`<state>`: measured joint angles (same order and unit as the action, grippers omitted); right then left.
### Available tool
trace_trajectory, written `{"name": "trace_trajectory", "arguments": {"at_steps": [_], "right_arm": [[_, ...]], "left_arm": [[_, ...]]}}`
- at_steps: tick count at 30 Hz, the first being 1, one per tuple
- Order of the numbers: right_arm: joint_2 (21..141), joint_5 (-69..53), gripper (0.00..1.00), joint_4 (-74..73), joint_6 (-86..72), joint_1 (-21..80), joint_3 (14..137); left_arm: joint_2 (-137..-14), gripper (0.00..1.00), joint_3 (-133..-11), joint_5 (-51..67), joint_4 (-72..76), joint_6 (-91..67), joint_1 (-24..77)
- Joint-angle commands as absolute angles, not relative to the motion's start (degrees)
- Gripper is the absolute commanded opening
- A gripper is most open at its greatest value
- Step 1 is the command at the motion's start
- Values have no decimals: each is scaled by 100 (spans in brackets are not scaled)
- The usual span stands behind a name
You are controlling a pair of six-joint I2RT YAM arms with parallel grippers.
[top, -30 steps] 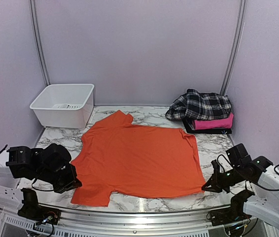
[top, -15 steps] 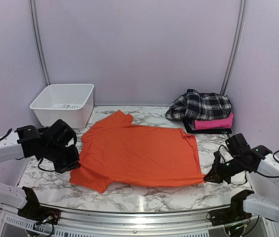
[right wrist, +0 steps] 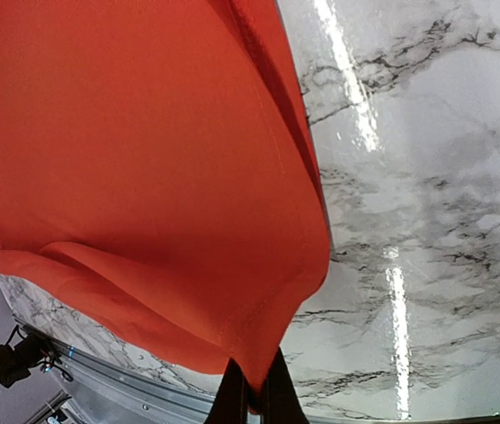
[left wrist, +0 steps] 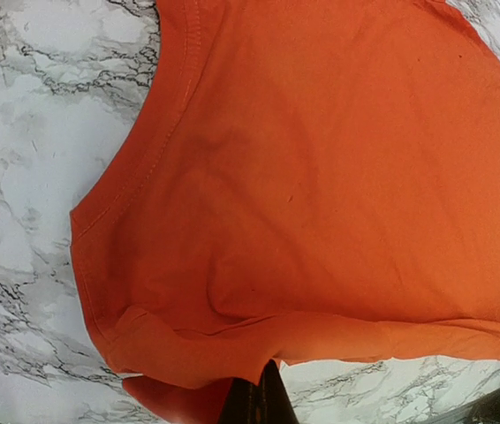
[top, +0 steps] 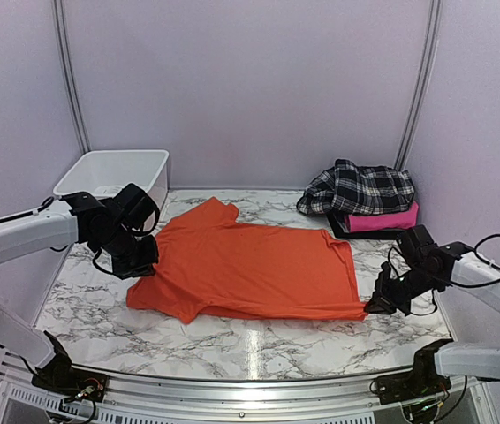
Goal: Fold and stack the mixed laundry pile
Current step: Fold the flattened T-shirt at the center of the board.
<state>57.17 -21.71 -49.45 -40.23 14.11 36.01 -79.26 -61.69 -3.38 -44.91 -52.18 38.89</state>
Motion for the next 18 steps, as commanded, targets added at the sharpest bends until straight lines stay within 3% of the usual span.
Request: {"name": "trace_trajectory", "arguments": {"at_steps": [1,18], "right_arm": [[6002,-2063,0,-4678,-3925,1352,3896],[7092,-2133,0,-4305,-3671,1155,4294]], "left_arm": [[-8210,0,-6468,-268,-4727,-4693,3721],[-9224,0,-7283,-76,-4736,-4009,3241]]}}
